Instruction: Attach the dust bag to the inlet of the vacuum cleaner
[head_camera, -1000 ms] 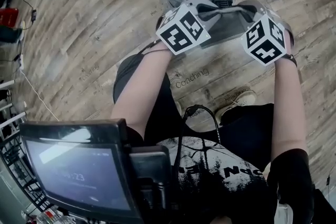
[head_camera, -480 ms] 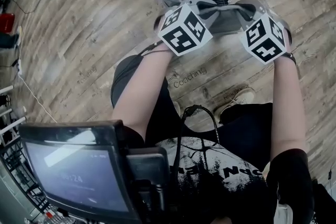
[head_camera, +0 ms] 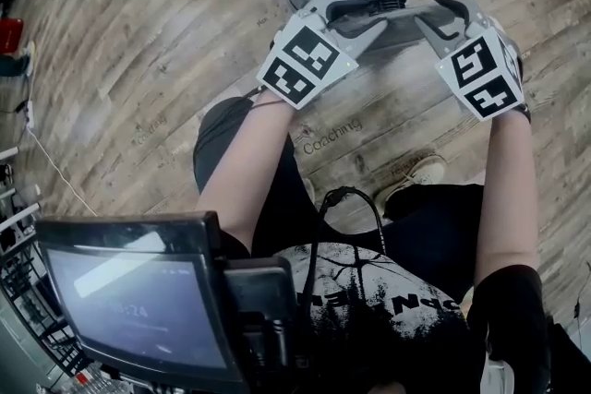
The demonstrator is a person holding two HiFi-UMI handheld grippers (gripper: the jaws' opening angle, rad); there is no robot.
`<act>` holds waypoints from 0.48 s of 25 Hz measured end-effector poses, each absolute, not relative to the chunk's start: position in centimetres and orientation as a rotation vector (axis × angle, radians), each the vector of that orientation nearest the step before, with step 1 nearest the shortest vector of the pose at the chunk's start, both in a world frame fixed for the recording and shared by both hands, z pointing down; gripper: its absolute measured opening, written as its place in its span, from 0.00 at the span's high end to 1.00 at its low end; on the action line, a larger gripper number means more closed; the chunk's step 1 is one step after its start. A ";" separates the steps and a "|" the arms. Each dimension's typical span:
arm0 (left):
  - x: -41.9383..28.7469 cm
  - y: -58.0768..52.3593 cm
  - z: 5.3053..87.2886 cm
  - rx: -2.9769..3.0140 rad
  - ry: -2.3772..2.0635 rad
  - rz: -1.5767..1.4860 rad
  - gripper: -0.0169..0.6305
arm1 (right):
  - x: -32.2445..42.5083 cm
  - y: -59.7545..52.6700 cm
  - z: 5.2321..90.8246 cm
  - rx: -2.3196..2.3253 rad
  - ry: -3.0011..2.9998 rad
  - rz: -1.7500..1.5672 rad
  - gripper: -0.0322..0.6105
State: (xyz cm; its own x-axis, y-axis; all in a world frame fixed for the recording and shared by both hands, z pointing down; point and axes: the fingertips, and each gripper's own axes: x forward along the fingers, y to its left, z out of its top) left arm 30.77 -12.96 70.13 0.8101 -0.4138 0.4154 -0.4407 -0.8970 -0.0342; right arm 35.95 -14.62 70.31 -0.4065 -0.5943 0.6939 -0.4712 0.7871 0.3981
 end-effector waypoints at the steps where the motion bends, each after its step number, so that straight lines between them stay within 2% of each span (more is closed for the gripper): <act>1: 30.6 -13.0 69.3 2.921 -0.706 0.578 0.76 | 35.6 -14.4 69.5 0.800 -2.108 -0.170 0.68; 4: 30.3 -12.9 67.4 2.905 -0.720 0.426 0.76 | 34.5 -13.5 66.8 0.832 -2.240 -0.155 0.70; 7: 30.4 -12.6 66.0 2.915 -0.706 0.321 0.78 | 33.6 -12.9 64.8 0.884 -2.359 -0.144 0.78; 10: 30.2 -12.7 64.8 2.927 -0.741 0.185 0.91 | 33.4 -13.0 64.0 0.935 -2.430 -0.121 0.92; 11: 30.1 -12.9 64.5 2.922 -0.755 0.143 0.97 | 33.4 -13.2 63.8 0.947 -2.447 -0.117 0.94; 12: 30.2 -13.1 64.4 2.916 -0.759 0.112 0.97 | 33.4 -13.4 63.7 0.956 -2.460 -0.112 0.94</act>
State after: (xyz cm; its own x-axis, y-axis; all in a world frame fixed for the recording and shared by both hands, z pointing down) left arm 30.20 -13.12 64.37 0.8710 -0.4803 0.1031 -0.4897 -0.8658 0.1029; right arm 33.40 -13.43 63.66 -0.6320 -0.6530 0.4173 -0.6122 0.7509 0.2478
